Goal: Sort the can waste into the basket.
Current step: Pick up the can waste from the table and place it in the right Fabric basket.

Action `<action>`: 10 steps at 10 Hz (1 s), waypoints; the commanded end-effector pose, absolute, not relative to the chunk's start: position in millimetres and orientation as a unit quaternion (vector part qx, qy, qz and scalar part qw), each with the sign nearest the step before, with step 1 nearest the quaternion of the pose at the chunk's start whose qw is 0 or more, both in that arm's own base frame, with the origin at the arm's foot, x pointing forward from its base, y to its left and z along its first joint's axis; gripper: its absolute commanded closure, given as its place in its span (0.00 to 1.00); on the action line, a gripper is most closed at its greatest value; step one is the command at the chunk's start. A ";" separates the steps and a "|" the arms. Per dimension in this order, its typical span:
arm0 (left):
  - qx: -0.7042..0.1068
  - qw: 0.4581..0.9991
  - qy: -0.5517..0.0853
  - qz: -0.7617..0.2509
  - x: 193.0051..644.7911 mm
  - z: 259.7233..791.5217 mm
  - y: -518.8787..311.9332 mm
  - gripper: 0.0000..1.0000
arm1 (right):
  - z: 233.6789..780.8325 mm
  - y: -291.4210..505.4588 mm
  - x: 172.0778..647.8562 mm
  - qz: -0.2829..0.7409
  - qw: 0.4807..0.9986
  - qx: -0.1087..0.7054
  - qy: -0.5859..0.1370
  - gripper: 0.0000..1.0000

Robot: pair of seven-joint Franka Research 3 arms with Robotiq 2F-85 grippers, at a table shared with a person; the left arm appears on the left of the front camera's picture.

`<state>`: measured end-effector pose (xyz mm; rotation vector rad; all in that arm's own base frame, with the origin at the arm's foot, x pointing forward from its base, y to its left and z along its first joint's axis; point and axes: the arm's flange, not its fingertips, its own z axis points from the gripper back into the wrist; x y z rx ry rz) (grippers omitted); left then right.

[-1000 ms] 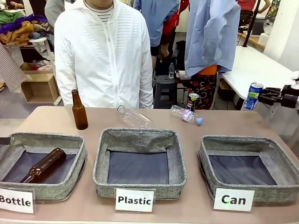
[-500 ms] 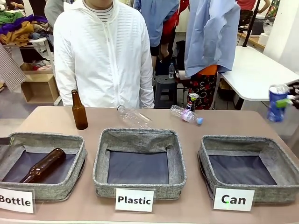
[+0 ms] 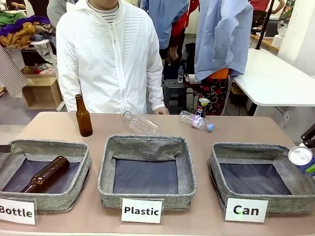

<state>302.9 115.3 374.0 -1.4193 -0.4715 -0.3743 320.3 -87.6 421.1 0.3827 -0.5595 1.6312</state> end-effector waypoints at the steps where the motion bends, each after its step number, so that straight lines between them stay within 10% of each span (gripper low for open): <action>1: -0.645 0.714 -0.212 -0.171 301.9 376.9 117.5 0.00 | 422.4 -85.0 325.3 0.699 0.644 0.156 -0.270 0.56; 2: -0.645 0.714 -0.212 -0.171 301.9 376.9 117.5 0.00 | 420.3 -84.7 325.2 0.695 0.645 0.157 -0.277 0.56; 3: -0.645 0.714 -0.212 -0.171 301.9 376.9 117.5 0.00 | 420.7 -84.6 325.2 0.690 0.646 0.156 -0.286 0.00; 10: -0.645 0.714 -0.212 -0.171 301.9 376.9 117.5 0.00 | 418.4 -90.4 334.9 0.668 0.665 0.155 -0.295 0.00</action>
